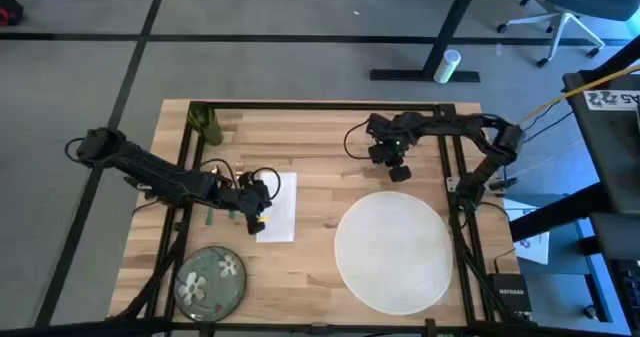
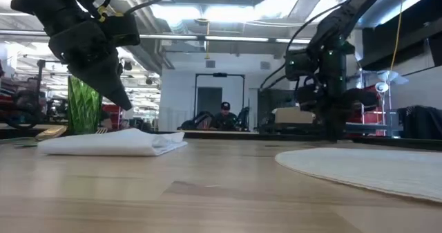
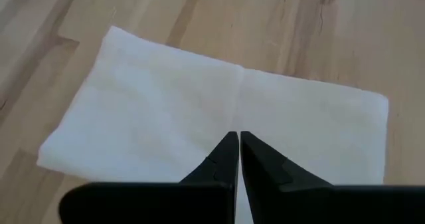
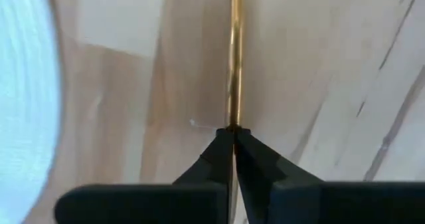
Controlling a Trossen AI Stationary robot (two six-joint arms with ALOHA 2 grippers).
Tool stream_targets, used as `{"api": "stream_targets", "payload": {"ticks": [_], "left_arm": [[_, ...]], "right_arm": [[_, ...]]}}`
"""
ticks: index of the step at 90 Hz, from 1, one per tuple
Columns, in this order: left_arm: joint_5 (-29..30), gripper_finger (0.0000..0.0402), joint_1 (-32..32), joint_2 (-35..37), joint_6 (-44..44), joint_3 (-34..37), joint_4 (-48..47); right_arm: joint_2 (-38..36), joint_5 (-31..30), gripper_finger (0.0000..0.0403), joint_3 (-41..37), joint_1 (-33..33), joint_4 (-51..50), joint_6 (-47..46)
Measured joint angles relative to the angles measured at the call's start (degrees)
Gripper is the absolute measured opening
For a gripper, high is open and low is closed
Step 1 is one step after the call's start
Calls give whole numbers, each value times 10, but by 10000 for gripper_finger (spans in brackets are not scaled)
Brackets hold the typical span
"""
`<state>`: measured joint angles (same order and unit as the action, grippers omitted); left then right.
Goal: Set table place
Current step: Put the gold table knife on the white table mat
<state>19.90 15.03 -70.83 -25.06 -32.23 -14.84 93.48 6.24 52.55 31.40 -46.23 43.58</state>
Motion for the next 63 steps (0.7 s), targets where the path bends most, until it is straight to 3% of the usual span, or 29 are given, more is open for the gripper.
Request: {"api": "stream_targets", "payload": {"ticks": [30, 46, 63], "left_arm": [[0, 0, 0, 0, 4, 0, 0], [0, 0, 0, 0, 15, 0, 0], [0, 0, 0, 0, 15, 0, 0]], "right_arm": [[-98, 28, 0, 23, -72, -82, -100], [-120, 34, 0, 23, -150, -142, -182], [-138, 29, 0, 23, -230, -137, -249]]}}
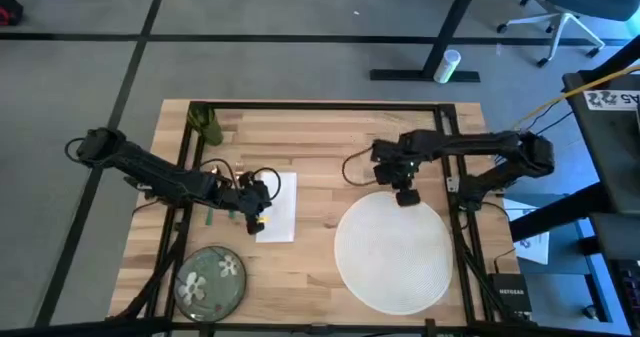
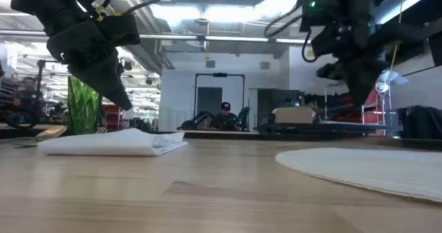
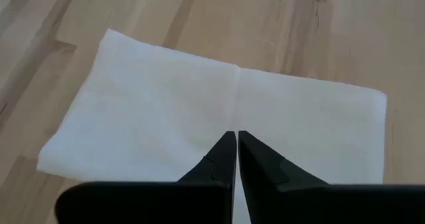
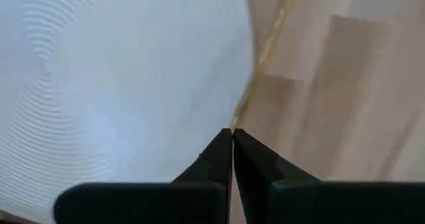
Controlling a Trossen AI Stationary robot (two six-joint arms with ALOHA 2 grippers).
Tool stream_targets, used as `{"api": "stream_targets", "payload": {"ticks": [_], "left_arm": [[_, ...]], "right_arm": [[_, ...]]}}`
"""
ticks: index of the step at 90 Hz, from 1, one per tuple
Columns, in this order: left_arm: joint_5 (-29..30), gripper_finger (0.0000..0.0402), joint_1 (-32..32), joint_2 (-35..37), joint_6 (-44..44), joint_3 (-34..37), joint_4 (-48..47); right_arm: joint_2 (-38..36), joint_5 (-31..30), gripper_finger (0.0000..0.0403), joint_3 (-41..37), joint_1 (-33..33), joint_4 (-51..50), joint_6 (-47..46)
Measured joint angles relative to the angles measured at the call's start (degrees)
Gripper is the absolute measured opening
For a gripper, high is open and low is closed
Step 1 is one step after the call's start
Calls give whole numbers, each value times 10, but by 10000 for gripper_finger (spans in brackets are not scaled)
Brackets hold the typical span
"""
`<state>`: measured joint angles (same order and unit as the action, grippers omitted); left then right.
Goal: Set table place
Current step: Put the gold table knife on the white table mat
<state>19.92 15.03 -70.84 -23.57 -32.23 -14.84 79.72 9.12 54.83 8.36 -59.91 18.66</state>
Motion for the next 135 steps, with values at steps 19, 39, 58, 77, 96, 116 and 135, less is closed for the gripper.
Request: {"api": "stream_targets", "payload": {"ticks": [19, 39, 58, 77, 96, 116, 135], "left_arm": [[0, 0, 0, 0, 0, 0, 0], [0, 0, 0, 0, -6, 0, 5], [0, 0, 0, 0, -11, 0, 5], [0, 0, 0, 0, -4, 0, 4], [0, 0, 0, 0, -5, 0, 4], [0, 0, 0, 0, -10, 0, 4], [0, 0, 0, 0, -10, 0, 4]], "right_arm": [[-2, -71, 2, -1, -32, 5, -38], [38, -36, 37, -3, -15, 93, -61], [80, -20, 80, -16, -16, 108, -65], [86, -13, 84, -88, -16, 165, -107], [85, 16, 82, -127, -16, 225, -126], [84, 1, 24, -131, -16, 230, -127], [82, -10, 10, -131, -16, 230, -126]]}}
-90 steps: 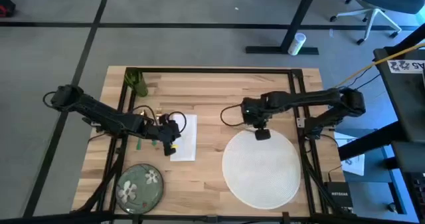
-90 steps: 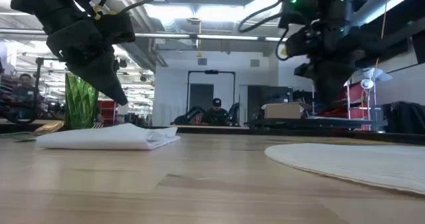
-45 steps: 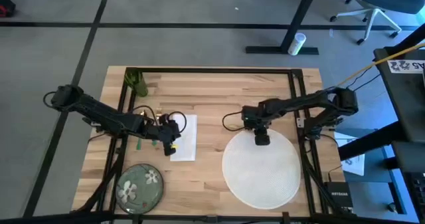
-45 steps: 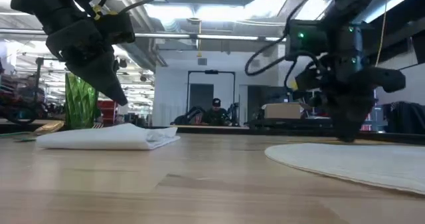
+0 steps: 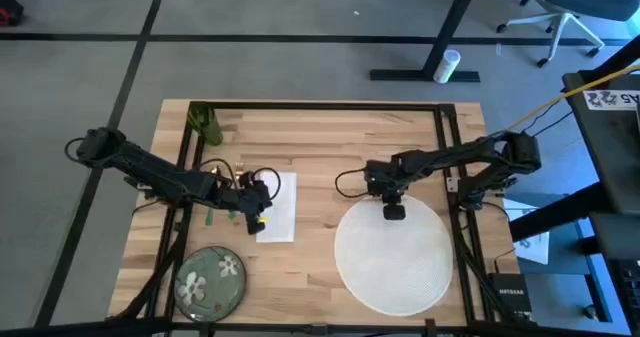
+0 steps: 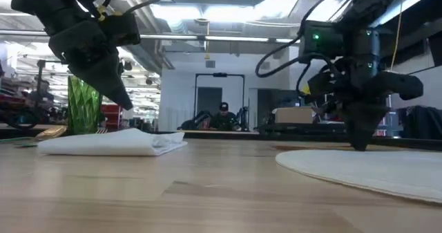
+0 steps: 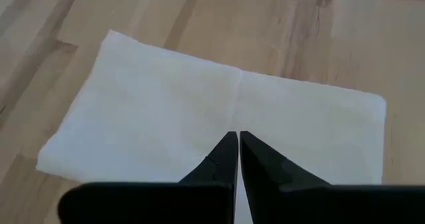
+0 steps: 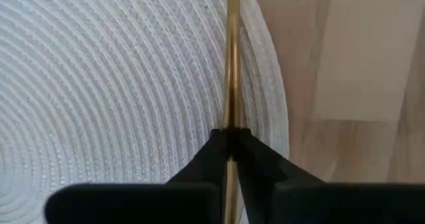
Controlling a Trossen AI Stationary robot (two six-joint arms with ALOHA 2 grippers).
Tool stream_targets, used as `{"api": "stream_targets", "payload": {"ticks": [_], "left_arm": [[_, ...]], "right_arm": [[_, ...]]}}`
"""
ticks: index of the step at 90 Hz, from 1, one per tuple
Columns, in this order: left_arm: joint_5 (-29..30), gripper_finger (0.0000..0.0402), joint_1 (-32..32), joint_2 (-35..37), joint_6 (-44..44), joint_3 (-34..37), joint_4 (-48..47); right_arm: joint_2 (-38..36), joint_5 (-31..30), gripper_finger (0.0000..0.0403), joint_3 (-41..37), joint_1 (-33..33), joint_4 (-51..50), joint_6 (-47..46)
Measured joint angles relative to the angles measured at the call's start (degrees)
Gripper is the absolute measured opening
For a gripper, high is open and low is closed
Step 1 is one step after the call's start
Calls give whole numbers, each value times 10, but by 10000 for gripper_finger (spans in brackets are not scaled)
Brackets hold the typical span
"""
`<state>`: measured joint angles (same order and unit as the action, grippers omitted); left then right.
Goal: Set table place
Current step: Put the gold table knife on the white table mat
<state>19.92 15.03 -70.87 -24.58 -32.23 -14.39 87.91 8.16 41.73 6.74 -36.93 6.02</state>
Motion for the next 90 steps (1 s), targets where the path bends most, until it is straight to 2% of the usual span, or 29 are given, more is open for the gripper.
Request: {"api": "stream_targets", "payload": {"ticks": [21, 33, 52, 70, 90], "left_arm": [[0, 0, 0, 0, 1, 0, 0], [0, 0, 0, 0, 1, 0, 0], [0, 0, 0, 0, 1, 0, 0], [0, 0, -1, 0, 1, 0, 0], [0, 0, -1, 0, 1, 0, 0]], "right_arm": [[-41, -31, 0, 16, 0, -25, -1], [-70, -36, 1, 31, -6, -75, -12], [-92, -52, 1, 35, -73, -126, -51], [-93, -76, 0, 35, -147, -125, -99], [-93, -101, 0, 11, -171, -123, -132]]}}
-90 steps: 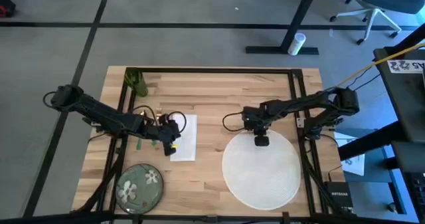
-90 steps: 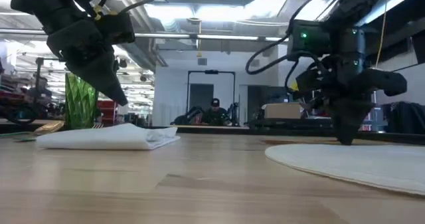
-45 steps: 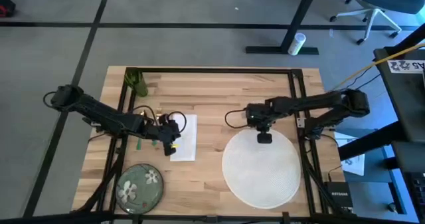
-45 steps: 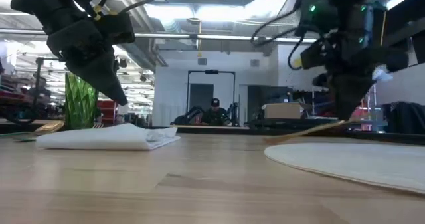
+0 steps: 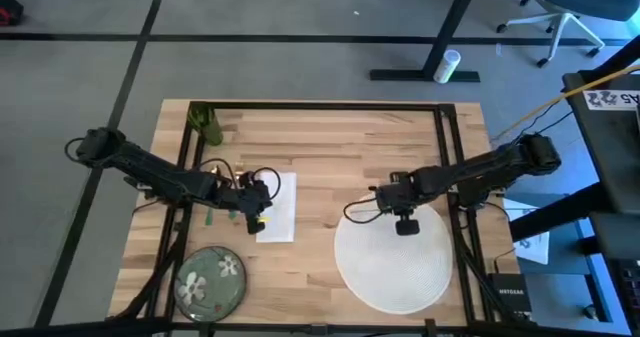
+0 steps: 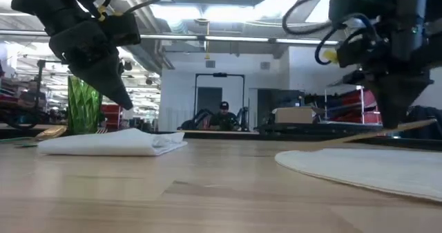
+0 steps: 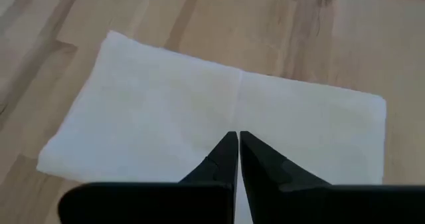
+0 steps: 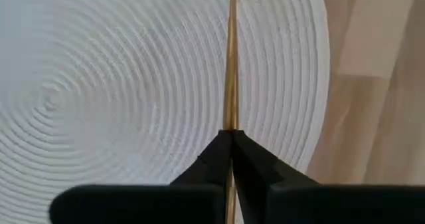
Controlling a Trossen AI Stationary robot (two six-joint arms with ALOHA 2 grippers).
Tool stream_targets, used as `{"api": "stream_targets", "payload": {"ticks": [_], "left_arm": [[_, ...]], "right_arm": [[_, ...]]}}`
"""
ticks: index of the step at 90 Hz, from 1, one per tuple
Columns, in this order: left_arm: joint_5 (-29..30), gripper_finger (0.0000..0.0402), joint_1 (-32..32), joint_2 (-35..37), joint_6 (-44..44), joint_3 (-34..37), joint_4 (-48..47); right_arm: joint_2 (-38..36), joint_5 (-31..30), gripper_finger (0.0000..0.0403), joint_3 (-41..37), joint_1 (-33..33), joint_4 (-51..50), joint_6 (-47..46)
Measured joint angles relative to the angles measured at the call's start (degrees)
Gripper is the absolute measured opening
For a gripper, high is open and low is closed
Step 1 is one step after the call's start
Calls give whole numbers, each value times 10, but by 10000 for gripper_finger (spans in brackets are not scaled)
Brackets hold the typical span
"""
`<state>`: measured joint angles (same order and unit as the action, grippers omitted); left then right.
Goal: Set table place
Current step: Put the gold table knife on the white table mat
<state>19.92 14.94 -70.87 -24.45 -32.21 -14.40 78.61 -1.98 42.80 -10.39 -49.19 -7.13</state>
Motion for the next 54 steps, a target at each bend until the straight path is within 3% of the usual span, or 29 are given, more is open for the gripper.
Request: {"api": "stream_targets", "payload": {"ticks": [24, 54], "left_arm": [[0, 0, 0, 0, -6, 0, 0], [0, 0, 0, 0, -7, 0, 0]], "right_arm": [[0, -1, 0, -54, -1, 68, -6], [0, 5, 1, -53, -1, 90, -6]]}}
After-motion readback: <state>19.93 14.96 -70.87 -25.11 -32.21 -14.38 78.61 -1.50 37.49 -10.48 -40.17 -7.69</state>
